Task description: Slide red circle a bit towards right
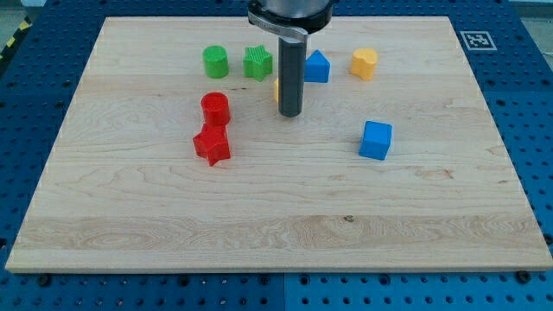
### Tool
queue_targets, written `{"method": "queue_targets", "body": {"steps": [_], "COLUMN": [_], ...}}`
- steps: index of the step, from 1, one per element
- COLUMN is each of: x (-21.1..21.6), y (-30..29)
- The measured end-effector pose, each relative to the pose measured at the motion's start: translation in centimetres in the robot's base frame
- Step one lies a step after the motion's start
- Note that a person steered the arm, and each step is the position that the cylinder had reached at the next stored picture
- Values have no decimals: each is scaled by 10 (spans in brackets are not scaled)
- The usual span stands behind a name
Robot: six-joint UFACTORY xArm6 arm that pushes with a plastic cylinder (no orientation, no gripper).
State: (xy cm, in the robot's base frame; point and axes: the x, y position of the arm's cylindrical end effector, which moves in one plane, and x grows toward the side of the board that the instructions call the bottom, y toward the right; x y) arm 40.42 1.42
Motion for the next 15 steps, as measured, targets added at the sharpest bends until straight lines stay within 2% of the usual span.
{"method": "queue_targets", "body": {"steps": [3, 5, 6, 7, 8, 9, 10, 11, 13, 14, 15], "x": [3, 49, 86, 130, 147, 123, 75, 35, 16, 6, 6], "y": [0, 0, -2, -26, -96, -160, -182, -182, -167, -123, -117]}}
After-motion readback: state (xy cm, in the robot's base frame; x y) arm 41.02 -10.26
